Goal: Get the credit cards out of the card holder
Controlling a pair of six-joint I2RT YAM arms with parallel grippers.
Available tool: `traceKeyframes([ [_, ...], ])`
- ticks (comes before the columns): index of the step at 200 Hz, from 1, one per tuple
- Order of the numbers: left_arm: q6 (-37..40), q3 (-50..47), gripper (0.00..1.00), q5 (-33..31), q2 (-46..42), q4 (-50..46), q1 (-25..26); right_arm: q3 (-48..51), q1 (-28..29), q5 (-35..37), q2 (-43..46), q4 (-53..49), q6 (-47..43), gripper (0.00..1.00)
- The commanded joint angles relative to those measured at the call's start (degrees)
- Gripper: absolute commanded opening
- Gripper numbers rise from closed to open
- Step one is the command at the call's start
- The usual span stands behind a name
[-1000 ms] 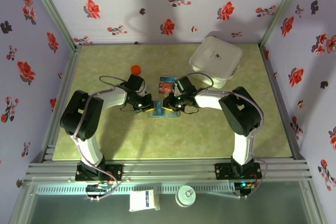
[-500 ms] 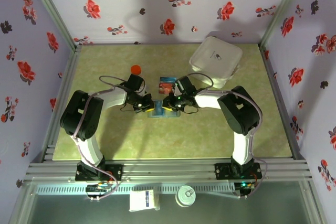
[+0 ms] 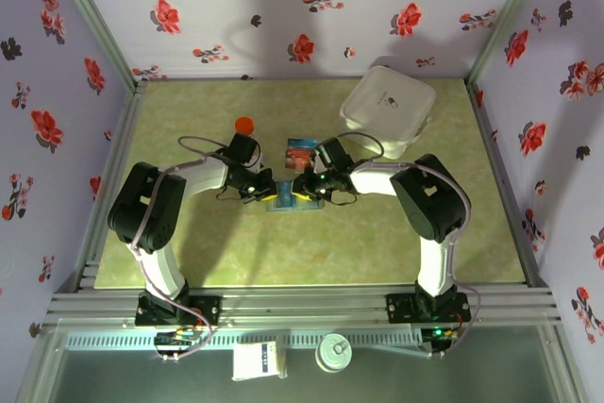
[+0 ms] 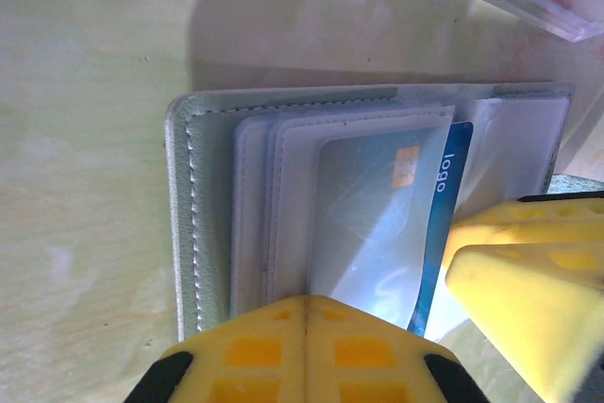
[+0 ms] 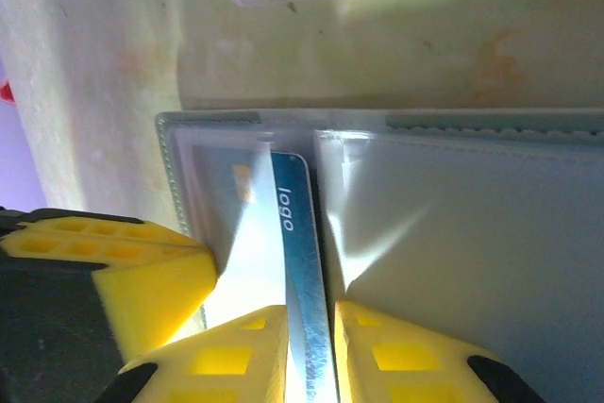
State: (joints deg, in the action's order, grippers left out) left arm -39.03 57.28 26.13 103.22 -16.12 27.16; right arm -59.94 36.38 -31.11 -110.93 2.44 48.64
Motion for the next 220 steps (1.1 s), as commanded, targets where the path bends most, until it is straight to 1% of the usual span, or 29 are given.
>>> traceKeyframes([
  [1,-0.56,-0.70,0.00,-0.47,0.62,-1.81,0.18,-0.84,0.14,0.76,-1.48,-2.49,-1.53,0.20],
  [88,-0.62,-0.41,0.00,-0.50,0.84,-1.99,0.18,0.06,0.12,-5.83,-2.06,4.56,0.84,0.20],
  [131,-0.67,-0.42,0.00,-0.53,0.84,-1.90,0.20,0.88,0.18,-6.23,-1.50,5.65,1.10,0.15],
  [177,-0.62,-0.41,0.00,-0.69,0.74,-2.33,0.18,1.81,0.09,-5.85,-0.77,6.47,1.34,0.15],
  [220,-0.64,-0.41,0.00,-0.78,0.74,-2.44,0.18,2.62,-0.17,-5.82,0.04,7.70,1.78,0.11],
])
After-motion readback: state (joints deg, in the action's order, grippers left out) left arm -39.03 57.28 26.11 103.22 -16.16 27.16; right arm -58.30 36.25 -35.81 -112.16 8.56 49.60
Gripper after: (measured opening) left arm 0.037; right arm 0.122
